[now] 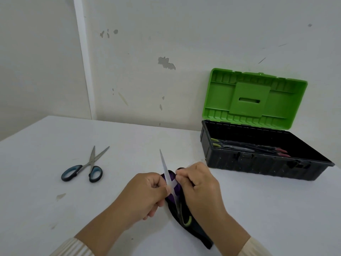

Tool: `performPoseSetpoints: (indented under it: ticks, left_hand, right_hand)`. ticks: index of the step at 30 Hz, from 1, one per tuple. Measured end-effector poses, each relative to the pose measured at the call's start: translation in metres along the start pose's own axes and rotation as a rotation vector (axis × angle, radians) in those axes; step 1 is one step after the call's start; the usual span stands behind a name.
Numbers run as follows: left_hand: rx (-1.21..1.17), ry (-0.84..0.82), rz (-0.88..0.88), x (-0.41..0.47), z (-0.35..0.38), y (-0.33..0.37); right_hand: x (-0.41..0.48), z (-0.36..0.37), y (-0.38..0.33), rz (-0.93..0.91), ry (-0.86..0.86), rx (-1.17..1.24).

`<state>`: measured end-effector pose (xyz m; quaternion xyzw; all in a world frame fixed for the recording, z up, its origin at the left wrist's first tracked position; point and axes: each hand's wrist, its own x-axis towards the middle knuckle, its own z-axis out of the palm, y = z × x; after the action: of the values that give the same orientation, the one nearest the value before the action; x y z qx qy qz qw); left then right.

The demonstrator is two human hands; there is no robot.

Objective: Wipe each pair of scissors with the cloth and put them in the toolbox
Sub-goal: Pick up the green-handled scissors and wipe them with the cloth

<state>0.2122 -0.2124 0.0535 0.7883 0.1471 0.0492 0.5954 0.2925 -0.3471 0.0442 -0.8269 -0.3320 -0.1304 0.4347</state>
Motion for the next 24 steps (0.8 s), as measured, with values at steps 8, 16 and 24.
performPoseSetpoints:
  ticks: [8, 16, 24]
  left_hand:
    - [-0.031, 0.029, -0.020, 0.001, -0.008, 0.003]
    - [-0.063, -0.010, -0.031, -0.001, -0.008, 0.002]
    - [-0.196, 0.010, -0.042, 0.002, -0.016, 0.000]
  right_hand:
    - [0.014, -0.027, 0.021, 0.315, 0.316, 0.228]
    - [0.013, -0.003, 0.017, 0.148, 0.109, 0.059]
    - [0.005, -0.025, -0.007, 0.174, -0.492, 0.160]
